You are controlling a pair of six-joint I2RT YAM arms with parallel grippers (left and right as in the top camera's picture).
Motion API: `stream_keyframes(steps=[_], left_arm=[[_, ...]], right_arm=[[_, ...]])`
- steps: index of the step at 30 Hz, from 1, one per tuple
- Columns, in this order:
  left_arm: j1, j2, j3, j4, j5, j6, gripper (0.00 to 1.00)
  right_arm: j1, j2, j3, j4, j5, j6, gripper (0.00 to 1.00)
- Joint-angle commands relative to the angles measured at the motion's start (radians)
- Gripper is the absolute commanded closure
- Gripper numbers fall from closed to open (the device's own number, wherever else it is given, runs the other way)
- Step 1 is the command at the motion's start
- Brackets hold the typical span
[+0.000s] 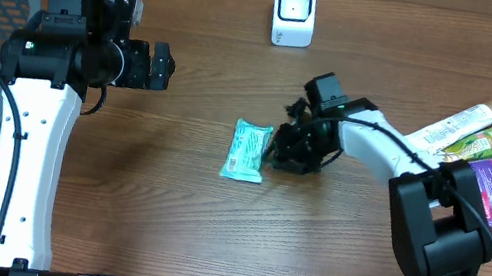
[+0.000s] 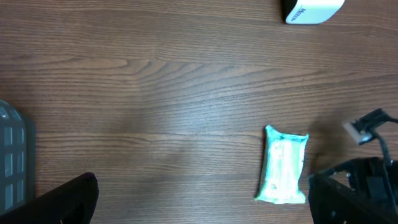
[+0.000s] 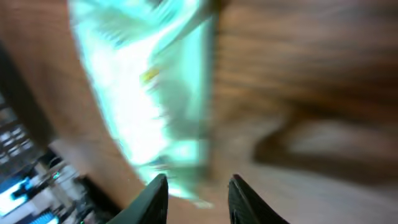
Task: Scan the item barcode
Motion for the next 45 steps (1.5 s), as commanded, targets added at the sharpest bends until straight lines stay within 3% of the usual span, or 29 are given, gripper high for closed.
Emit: stream_keyframes(steps=[1, 9, 14, 19, 28, 34, 37, 45], left_arm=[[-0.006, 0.003, 0.018, -0.001, 0.008, 0.023, 0.0], [-0.006, 0.003, 0.018, -0.001, 0.008, 0.023, 0.0], [-0.006, 0.003, 0.018, 0.0, 0.008, 0.023, 0.0], [-0.006, 0.003, 0.018, 0.0, 0.008, 0.023, 0.0], [-0.006, 0.003, 0.018, -0.001, 0.008, 0.023, 0.0], [-0.006, 0.003, 0.018, -0.001, 0.008, 0.023, 0.01], [-0.006, 0.003, 0.018, 0.0, 0.008, 0.023, 0.0], [-0.006, 0.003, 0.018, 0.0, 0.008, 0.023, 0.01]], right_arm=[[-0.032, -0.009, 0.044, -0.098, 0.185, -0.071, 0.64], [-0.031, -0.037, 0.198, -0.225, 0.25, -0.248, 0.63], [0.019, -0.037, 0.203, -0.088, 0.282, -0.317, 0.66], [0.076, -0.029, 0.198, 0.056, 0.404, -0.339, 0.45], [0.186, 0.039, 0.198, 0.229, 0.332, -0.37, 0.47], [0.246, 0.069, 0.198, 0.282, 0.314, -0.277, 0.5], [0.255, 0.09, 0.198, 0.283, 0.326, -0.211, 0.46], [0.238, 0.101, 0.197, 0.212, 0.629, -0.039, 0.45]])
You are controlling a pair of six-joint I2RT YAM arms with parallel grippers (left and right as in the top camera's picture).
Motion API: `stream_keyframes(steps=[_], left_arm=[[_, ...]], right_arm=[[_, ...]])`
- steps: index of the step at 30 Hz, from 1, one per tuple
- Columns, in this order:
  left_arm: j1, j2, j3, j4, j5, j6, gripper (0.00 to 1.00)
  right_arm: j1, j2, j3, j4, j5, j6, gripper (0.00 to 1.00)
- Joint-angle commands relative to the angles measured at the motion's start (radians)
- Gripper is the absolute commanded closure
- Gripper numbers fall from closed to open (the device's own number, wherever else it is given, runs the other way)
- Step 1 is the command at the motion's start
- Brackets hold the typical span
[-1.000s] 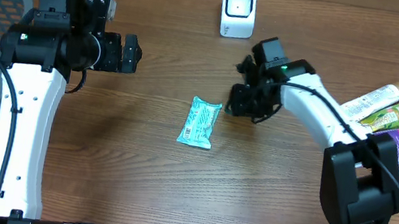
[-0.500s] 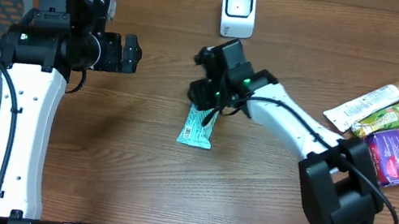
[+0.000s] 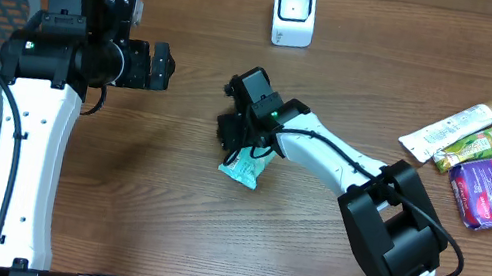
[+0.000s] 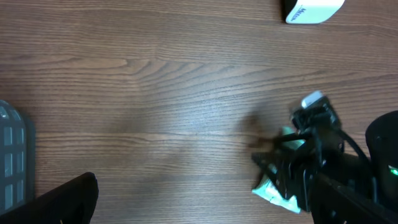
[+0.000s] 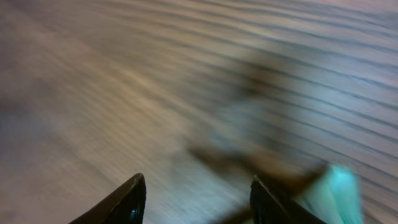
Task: Scan the item barcode
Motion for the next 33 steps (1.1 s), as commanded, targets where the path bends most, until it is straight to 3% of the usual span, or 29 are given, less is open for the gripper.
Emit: stream_keyframes(steps=[1, 9, 16, 21, 26, 33], left_arm=[[-0.006, 0.003, 0.018, 0.0, 0.008, 0.023, 0.0], [-0.006, 0.003, 0.018, -0.001, 0.008, 0.023, 0.0], [-0.006, 0.003, 0.018, -0.001, 0.008, 0.023, 0.01], [-0.006, 0.003, 0.018, -0.001, 0.008, 0.023, 0.0], [-0.006, 0.003, 0.018, 0.0, 0.008, 0.023, 0.0], [-0.006, 0.003, 0.018, -0.001, 0.008, 0.023, 0.0]], right_arm=[[-0.019, 0.011, 0.013, -0.019, 0.18, 0.087, 0.45], [-0.042, 0.011, 0.082, -0.18, 0.293, 0.179, 0.42], [-0.125, -0.006, 0.293, -0.505, 0.199, 0.2, 0.36], [-0.237, -0.022, 0.352, -0.654, -0.08, -0.052, 0.32], [-0.344, -0.016, 0.274, -0.729, -0.337, -0.269, 0.31], [-0.377, -0.015, 0.116, -0.619, -0.473, -0.302, 0.31]])
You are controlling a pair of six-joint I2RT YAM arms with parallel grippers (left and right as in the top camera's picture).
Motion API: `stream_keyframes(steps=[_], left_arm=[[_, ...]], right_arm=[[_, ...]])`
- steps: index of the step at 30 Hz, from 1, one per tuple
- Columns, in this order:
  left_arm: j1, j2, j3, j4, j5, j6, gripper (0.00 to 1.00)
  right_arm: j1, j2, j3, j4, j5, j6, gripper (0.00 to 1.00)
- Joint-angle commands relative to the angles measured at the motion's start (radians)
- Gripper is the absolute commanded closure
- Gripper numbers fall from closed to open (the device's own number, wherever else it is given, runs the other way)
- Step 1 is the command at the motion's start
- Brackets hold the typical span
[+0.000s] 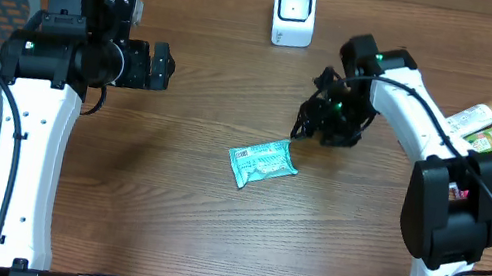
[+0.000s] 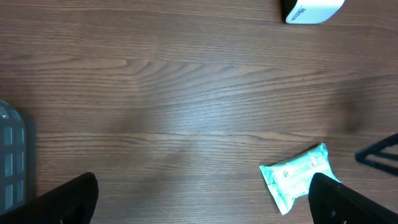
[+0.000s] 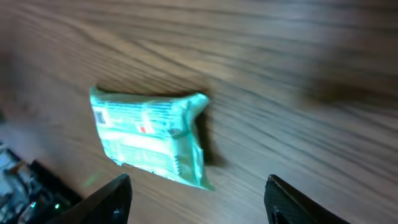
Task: Scan the item barcode
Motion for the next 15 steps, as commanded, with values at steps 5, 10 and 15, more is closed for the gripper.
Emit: stream_keyframes(steps=[5, 10, 15], left_arm=[[-0.006, 0.003, 0.018, -0.001, 0.008, 0.023, 0.0], [-0.007, 0.003, 0.018, -0.001, 0.008, 0.023, 0.0], [-0.006, 0.003, 0.018, -0.001, 0.008, 0.023, 0.01]], right_arm=[[0.024, -0.019, -0.129, 0.132, -0.129, 0.024, 0.3], [0.027, -0.019, -0.243, 0.275, -0.253, 0.082, 0.32], [0.059, -0.019, -0.316, 0.428, -0.272, 0.195, 0.36]])
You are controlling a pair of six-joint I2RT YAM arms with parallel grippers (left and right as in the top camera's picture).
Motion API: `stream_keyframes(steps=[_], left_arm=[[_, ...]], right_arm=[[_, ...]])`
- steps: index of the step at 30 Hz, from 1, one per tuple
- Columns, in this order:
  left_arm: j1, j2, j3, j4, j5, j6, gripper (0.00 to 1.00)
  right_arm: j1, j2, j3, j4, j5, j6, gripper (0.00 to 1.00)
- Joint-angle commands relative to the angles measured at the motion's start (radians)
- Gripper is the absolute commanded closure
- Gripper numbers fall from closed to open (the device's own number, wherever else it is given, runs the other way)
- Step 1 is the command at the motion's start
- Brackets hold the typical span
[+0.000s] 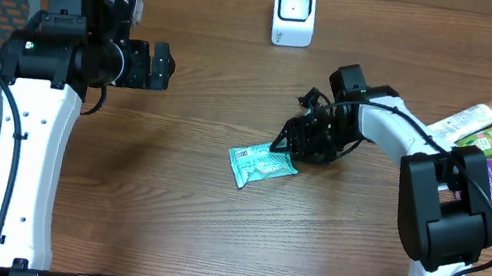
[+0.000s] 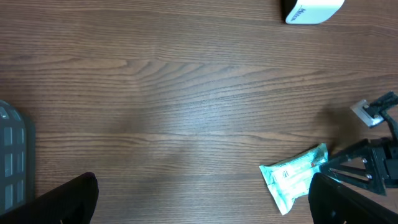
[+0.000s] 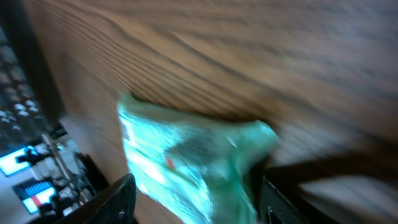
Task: Scan the item barcode
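A teal wipes packet (image 1: 261, 166) lies flat and slanted on the wooden table; it also shows in the left wrist view (image 2: 297, 177). My right gripper (image 1: 290, 148) is low at the packet's right end, open, its fingers either side of the teal packet (image 3: 186, 155), which looks blurred there. The white scanner (image 1: 294, 11) stands at the far edge, its bottom just visible as a white scanner (image 2: 311, 9). My left gripper (image 1: 163, 65) hangs open well to the left, holding nothing.
A grey mesh basket sits at the left edge. At the far right lie a white tube (image 1: 456, 124), a green packet (image 1: 475, 146) and a purple packet.
My right gripper was raised to the right of the packet; now it is low at the packet's right end with its fingers astride it. The packet and left arm have not moved.
The packet first lay lengthwise with my right gripper against its right side. Then the gripper was over the packet's far left part and the packet sat tilted. Later the packet lay crosswise with the gripper off to the right; now the gripper is at its right end.
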Motion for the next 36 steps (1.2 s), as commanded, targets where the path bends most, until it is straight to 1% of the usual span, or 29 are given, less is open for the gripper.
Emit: stream_keyframes(steps=[1, 3, 5, 7, 8, 9, 12, 15, 21, 26, 29, 31, 36], left_arm=[[-0.006, 0.003, 0.018, 0.0, 0.008, 0.023, 0.0], [-0.006, 0.003, 0.018, -0.001, 0.008, 0.023, 0.01], [-0.006, 0.003, 0.018, -0.001, 0.008, 0.023, 0.01], [-0.007, 0.003, 0.018, -0.001, 0.008, 0.023, 0.0], [-0.006, 0.003, 0.018, -0.001, 0.008, 0.023, 0.01], [-0.006, 0.003, 0.018, -0.001, 0.008, 0.023, 0.0], [-0.006, 0.003, 0.018, -0.001, 0.008, 0.023, 0.01], [-0.006, 0.003, 0.018, -0.001, 0.008, 0.023, 0.0], [-0.007, 0.003, 0.018, 0.0, 0.008, 0.023, 0.01], [-0.006, 0.003, 0.018, -0.001, 0.008, 0.023, 0.0], [-0.006, 0.003, 0.018, -0.001, 0.008, 0.023, 0.0], [-0.006, 0.003, 0.018, -0.001, 0.008, 0.023, 0.0], [-0.006, 0.003, 0.018, -0.001, 0.008, 0.023, 0.0]], right_arm=[[0.042, -0.016, -0.064, 0.088, -0.027, 0.111, 0.36], [0.061, -0.016, -0.092, 0.138, -0.024, 0.152, 0.37], [0.074, -0.016, -0.118, 0.176, -0.006, 0.197, 0.43], [0.076, -0.016, -0.135, 0.199, -0.001, 0.233, 0.55], [0.076, -0.016, -0.142, 0.209, -0.002, 0.236, 0.65], [0.076, -0.016, -0.143, 0.212, -0.002, 0.236, 0.71], [0.074, -0.016, -0.143, 0.229, -0.016, 0.236, 0.82], [0.074, -0.016, -0.143, 0.262, -0.046, 0.236, 0.96], [0.073, -0.033, -0.121, 0.294, -0.079, 0.228, 0.96], [0.055, -0.121, -0.108, 0.282, -0.027, 0.201, 0.96], [0.048, -0.177, -0.108, 0.23, 0.099, 0.202, 0.96], [0.048, -0.194, -0.108, 0.196, 0.222, 0.203, 0.96], [0.061, -0.183, -0.124, 0.206, 0.482, 0.263, 0.96]])
